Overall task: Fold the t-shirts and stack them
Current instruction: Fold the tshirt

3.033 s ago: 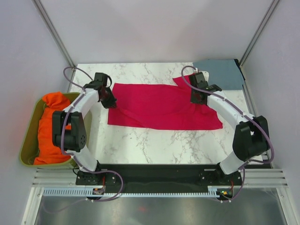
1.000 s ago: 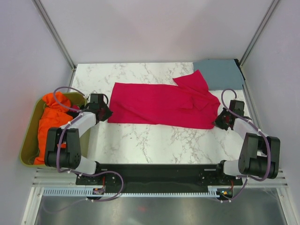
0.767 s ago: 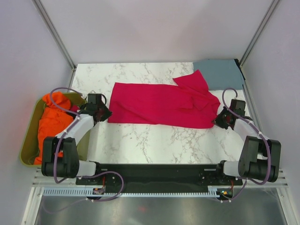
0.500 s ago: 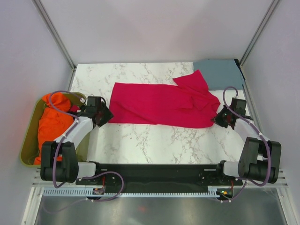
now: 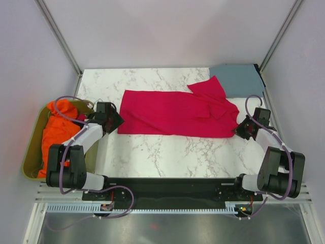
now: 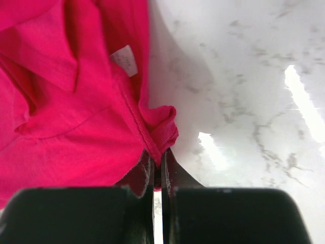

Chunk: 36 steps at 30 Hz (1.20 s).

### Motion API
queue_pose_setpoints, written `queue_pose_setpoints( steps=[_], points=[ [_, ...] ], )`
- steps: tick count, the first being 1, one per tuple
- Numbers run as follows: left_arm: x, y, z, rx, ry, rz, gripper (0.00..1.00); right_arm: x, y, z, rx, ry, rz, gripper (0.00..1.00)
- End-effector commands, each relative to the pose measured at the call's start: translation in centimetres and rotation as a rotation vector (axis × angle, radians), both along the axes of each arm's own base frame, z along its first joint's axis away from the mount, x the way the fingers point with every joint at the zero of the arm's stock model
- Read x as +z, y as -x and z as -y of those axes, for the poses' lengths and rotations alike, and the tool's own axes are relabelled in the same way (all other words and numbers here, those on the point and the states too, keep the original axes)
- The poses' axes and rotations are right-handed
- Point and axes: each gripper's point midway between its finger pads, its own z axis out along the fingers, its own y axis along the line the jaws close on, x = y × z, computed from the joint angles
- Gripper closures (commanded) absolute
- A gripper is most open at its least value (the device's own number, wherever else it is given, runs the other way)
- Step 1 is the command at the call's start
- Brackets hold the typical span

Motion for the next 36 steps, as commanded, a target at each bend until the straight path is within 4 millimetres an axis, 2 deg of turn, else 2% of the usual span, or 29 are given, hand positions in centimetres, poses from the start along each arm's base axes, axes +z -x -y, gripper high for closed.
queue_pose_setpoints(
  steps=[1, 4, 8, 9, 10, 11, 12, 16, 18, 20, 23, 24, 26, 27, 29, 30, 36],
  points=[
    [-2.1, 2.8, 2.5, -0.063, 0.038, -0.115, 0.36, 0.0, 0.2, 2.0, -0.075, 0.031, 0.005, 1.00],
    [-2.5, 3.7, 2.4, -0.065, 0.018, -0.134, 0.36, -0.1, 0.3, 2.5, -0.091, 0.025, 0.001, 1.00],
    [-2.5, 4.7, 3.2, -0.096, -0.026, -0.155, 0.36, 0.1, 1.1, 4.6, -0.184, 0.030, 0.010, 1.00],
    [-1.4, 4.3, 4.3, -0.133, -0.053, -0.134, 0.35, 0.4, 0.9, 4.5, -0.177, 0.019, 0.028, 1.00],
    [-0.6, 4.2, 4.5, -0.137, -0.079, -0.120, 0.34, 0.5, 0.8, 4.2, -0.166, 0.008, 0.034, 1.00],
    [-0.1, 4.4, 3.9, -0.130, -0.132, -0.131, 0.33, 0.4, 0.7, 3.9, -0.154, -0.008, 0.036, 1.00],
    [1.7, 3.3, 4.0, -0.142, -0.157, -0.098, 0.33, 0.1, 0.6, 3.3, -0.132, -0.039, 0.030, 1.00],
    [6.3, 2.0, 1.9, -0.129, -0.291, -0.056, 0.29, -0.2, 0.6, 2.6, -0.106, -0.072, 0.030, 1.00],
    [8.7, 1.6, 2.1, -0.160, -0.313, -0.016, 0.29, 0.0, 0.5, 2.6, -0.102, -0.071, 0.040, 1.00],
    [9.3, 1.9, 2.9, -0.188, -0.288, -0.008, 0.29, 0.2, 0.4, 2.6, -0.101, -0.073, 0.045, 1.00],
    [8.3, 3.4, 3.8, -0.205, -0.225, -0.035, 0.31, 0.2, 0.4, 2.4, -0.095, -0.082, 0.045, 1.00],
    [6.7, 4.4, 3.8, -0.198, -0.217, -0.072, 0.31, 0.1, 0.4, 2.4, -0.097, -0.083, 0.043, 1.00],
    [5.5, 5.0, 3.9, -0.199, -0.203, -0.086, 0.32, 0.2, 0.4, 2.3, -0.093, -0.088, 0.046, 1.00],
    [4.2, 5.6, 3.9, -0.206, -0.198, -0.117, 0.33, 0.2, 0.4, 2.2, -0.090, -0.091, 0.047, 1.00],
    [3.5, 5.5, 4.8, -0.233, -0.166, -0.103, 0.34, 0.2, 0.5, 2.1, -0.088, -0.094, 0.048, 1.00],
    [2.7, 5.8, 4.8, -0.230, -0.160, -0.115, 0.34, 0.3, 0.5, 2.2, -0.088, -0.088, 0.053, 1.00],
    [0.8, 5.3, 5.2, -0.212, -0.145, -0.130, 0.34, 0.0, 0.7, 2.0, -0.084, -0.096, 0.045, 1.00]
  ],
)
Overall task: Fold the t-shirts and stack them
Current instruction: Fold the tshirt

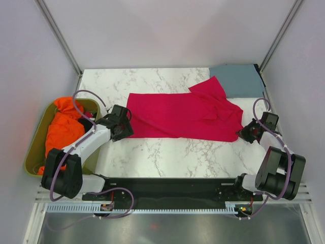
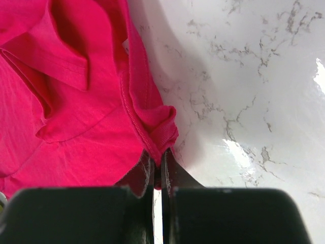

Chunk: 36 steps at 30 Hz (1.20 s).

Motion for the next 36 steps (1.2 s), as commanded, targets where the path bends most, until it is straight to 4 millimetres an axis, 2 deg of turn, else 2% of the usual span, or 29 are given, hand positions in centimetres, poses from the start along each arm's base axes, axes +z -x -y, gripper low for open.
queue_pose_setpoints(
  steps=[1, 13, 18, 20, 24, 26, 28, 29, 32, 33, 35, 36],
  points=[
    [-0.5, -1.7, 0.8, 0.029, 0.030, 0.040, 0.34, 0.4, -0.5, -0.2, 0.011, -0.009, 0.034, 1.00],
    [-3.6, -2.6, 0.3, 0.083, -0.011, 0.013, 0.34, 0.4, -0.6, -0.3, 0.016, -0.012, 0.039, 1.00],
    [-4.0, -3.2, -0.2, 0.091, -0.049, 0.023, 0.45, 0.3, -0.5, -0.5, 0.022, -0.022, 0.037, 1.00],
    [-3.8, -3.7, -0.3, 0.089, -0.057, 0.043, 0.48, 0.2, -0.5, -0.4, 0.021, -0.024, 0.033, 1.00],
    [-3.5, -4.4, -0.5, 0.079, -0.073, 0.071, 0.71, 0.0, -0.5, -0.4, 0.020, -0.020, 0.027, 1.00],
    [-3.1, -4.7, -0.4, 0.064, -0.074, 0.082, 0.77, -0.1, -0.5, -0.3, 0.016, -0.019, 0.022, 1.00],
    [-2.6, -5.0, -0.3, 0.054, -0.074, 0.101, 0.89, -0.1, -0.5, -0.2, 0.013, -0.011, 0.023, 1.00],
    [-2.1, -5.2, -0.3, 0.046, -0.074, 0.117, 0.98, -0.2, -0.5, -0.1, 0.008, -0.009, 0.018, 1.00],
    [-0.8, -5.6, -0.1, 0.044, -0.060, 0.151, 0.98, 0.3, -0.7, 0.2, 0.000, -0.002, 0.018, 1.00],
    [-0.7, -5.1, -0.2, 0.047, -0.063, 0.139, 0.98, 0.9, -1.1, 0.5, -0.007, 0.005, 0.029, 1.00],
    [1.3, -5.3, -0.5, 0.070, -0.057, 0.174, 0.98, 2.1, -0.9, 1.4, -0.041, 0.015, 0.041, 1.00],
    [1.6, -4.8, -1.1, 0.082, -0.079, 0.165, 0.98, 2.7, -0.9, 2.5, -0.075, 0.022, 0.052, 1.00]
  ],
)
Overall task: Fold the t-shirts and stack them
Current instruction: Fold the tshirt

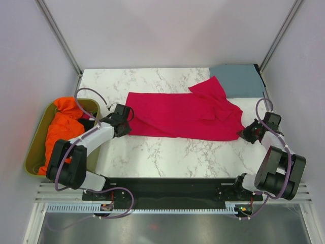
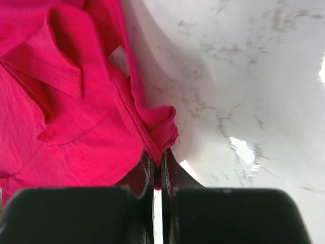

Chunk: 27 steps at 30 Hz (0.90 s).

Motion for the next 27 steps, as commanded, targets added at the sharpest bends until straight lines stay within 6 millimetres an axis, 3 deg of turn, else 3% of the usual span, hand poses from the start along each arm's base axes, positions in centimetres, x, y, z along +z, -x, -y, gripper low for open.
queue_pose_setpoints(
  steps=[1, 2, 6, 14, 18, 19, 20, 22, 23, 27],
  points=[
    [4.8, -1.3, -1.1, 0.043, -0.039, 0.120, 0.98, 3.1, -0.7, 2.9, -0.088, 0.051, 0.058, 1.00],
    [5.8, -1.0, -1.4, 0.051, -0.038, 0.139, 0.98, 3.1, -0.5, 3.5, -0.106, 0.061, 0.055, 1.00],
    [6.8, 1.0, -2.9, 0.095, -0.049, 0.144, 0.98, 2.0, 0.3, 3.5, -0.130, 0.024, 0.029, 1.00],
    [4.3, 4.7, -2.5, 0.085, 0.033, 0.072, 0.98, 1.1, 1.3, 3.2, -0.120, 0.008, 0.014, 1.00],
    [3.2, 6.9, -0.6, 0.043, 0.155, 0.037, 0.91, 0.0, 2.4, 2.6, -0.116, 0.005, -0.011, 1.00],
    [3.2, 7.5, -0.4, 0.041, 0.185, 0.046, 0.87, -0.1, 2.5, 2.7, -0.121, 0.007, -0.013, 0.87],
    [3.3, 7.8, 0.0, 0.033, 0.209, 0.051, 0.72, -0.2, 2.5, 2.6, -0.120, 0.006, -0.014, 0.66],
    [3.8, 8.4, 0.9, 0.012, 0.271, 0.051, 0.57, -0.1, 2.3, 2.7, -0.113, 0.009, -0.010, 0.22],
    [4.6, 8.5, 1.3, -0.005, 0.294, 0.075, 0.38, 0.1, 2.3, 2.9, -0.115, 0.016, -0.009, 0.17],
    [7.0, 8.2, 1.6, -0.038, 0.296, 0.117, 0.32, 2.5, 1.3, 3.8, -0.139, 0.066, 0.059, 0.11]
  ],
)
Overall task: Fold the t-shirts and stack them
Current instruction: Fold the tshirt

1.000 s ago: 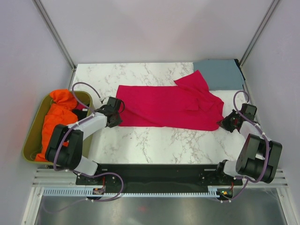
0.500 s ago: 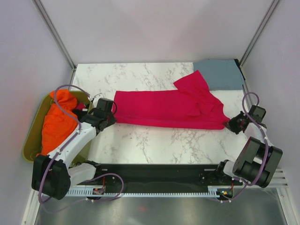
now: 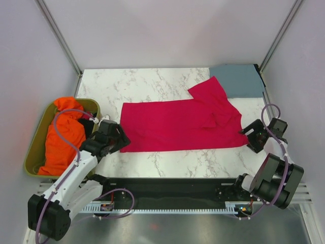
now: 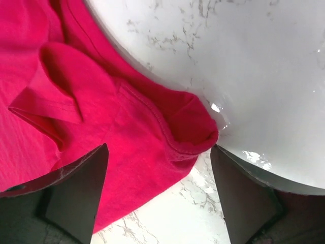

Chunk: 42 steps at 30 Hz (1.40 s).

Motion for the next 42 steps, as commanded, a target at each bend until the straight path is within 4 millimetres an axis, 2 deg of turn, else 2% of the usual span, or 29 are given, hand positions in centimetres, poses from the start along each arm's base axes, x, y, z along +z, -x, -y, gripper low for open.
queue_pose_setpoints(
  steps=[1, 2, 3, 5, 6, 8, 9, 11, 12, 13, 15, 17, 18, 21, 28, 34, 35, 37, 38, 39, 41, 42],
  points=[
    [3.6, -0.8, 1.2, -0.036, 0.048, 0.058, 0.32, 3.7, -1.8, 1.3, -0.014, 0.097, 0.112, 0.09],
    [4.6, -1.0, 1.3, -0.050, 0.048, 0.073, 0.32, 4.8, -2.4, 1.5, -0.007, 0.128, 0.135, 0.07],
    [6.9, -1.6, 1.7, -0.090, 0.046, 0.121, 0.32, 5.5, -3.0, 0.5, 0.035, 0.150, 0.144, 0.07],
    [9.1, -1.6, 1.9, -0.141, 0.038, 0.162, 0.32, 6.3, -3.4, -0.7, 0.099, 0.184, 0.131, 0.07],
    [11.2, -1.7, 2.1, -0.191, 0.033, 0.222, 0.32, 7.1, -4.4, -2.3, 0.158, 0.206, 0.142, 0.07],
    [12.4, -1.1, 2.0, -0.242, 0.011, 0.243, 0.32, 7.7, -5.2, -4.3, 0.218, 0.200, 0.150, 0.09],
    [13.1, -0.9, 1.8, -0.270, -0.018, 0.264, 0.32, 7.2, -5.5, -6.2, 0.271, 0.188, 0.137, 0.10],
    [13.0, 0.1, 0.9, -0.278, -0.060, 0.259, 0.32, 6.8, -6.1, -7.8, 0.305, 0.176, 0.130, 0.12],
    [12.8, 0.1, 0.0, -0.258, -0.099, 0.260, 0.32, 6.7, -6.6, -9.3, 0.342, 0.169, 0.129, 0.13],
    [12.8, 0.5, -0.4, -0.221, -0.095, 0.262, 0.32, 5.3, -6.9, -9.4, 0.346, 0.179, 0.087, 0.13],
    [13.2, 0.9, 0.2, -0.249, -0.064, 0.289, 0.34, 3.9, -7.7, -10.6, 0.374, 0.173, 0.047, 0.14],
    [13.2, 1.1, 0.6, -0.258, -0.031, 0.344, 0.34, 3.6, -8.7, -11.9, 0.404, 0.188, 0.052, 0.15],
    [12.9, 1.0, 1.1, -0.274, -0.004, 0.366, 0.34, 2.5, -8.8, -12.5, 0.423, 0.190, 0.024, 0.15],
    [14.1, 1.4, 0.8, -0.272, -0.006, 0.424, 0.34, 1.8, -9.8, -13.5, 0.445, 0.203, 0.021, 0.15],
    [14.3, 1.5, 0.3, -0.246, -0.014, 0.444, 0.35, 0.8, -11.2, -15.8, 0.488, 0.234, 0.002, 0.16],
    [14.5, 1.6, 0.3, -0.245, -0.011, 0.451, 0.35, 1.1, -12.5, -17.3, 0.502, 0.225, 0.010, 0.16],
    [14.5, 1.6, 0.3, -0.243, -0.011, 0.450, 0.35, 1.8, -13.2, -17.9, 0.506, 0.218, 0.032, 0.16],
    [14.5, 1.5, 0.2, -0.240, -0.013, 0.450, 0.35, 2.1, -14.0, -20.0, 0.549, 0.202, 0.051, 0.16],
    [14.5, 1.5, 0.2, -0.240, -0.013, 0.451, 0.35, 3.8, -15.4, -21.4, 0.578, 0.190, 0.105, 0.16],
    [14.4, 1.5, 0.2, -0.239, -0.014, 0.448, 0.35, 3.8, -15.7, -23.2, 0.634, 0.179, 0.120, 0.16],
    [14.5, 1.6, 0.1, -0.235, -0.014, 0.453, 0.35, 6.2, -17.0, -26.6, 0.727, 0.104, 0.229, 0.15],
    [14.5, 1.6, 0.1, -0.235, -0.014, 0.453, 0.35, 6.3, -17.3, -27.9, 0.770, 0.063, 0.264, 0.15]
  ],
)
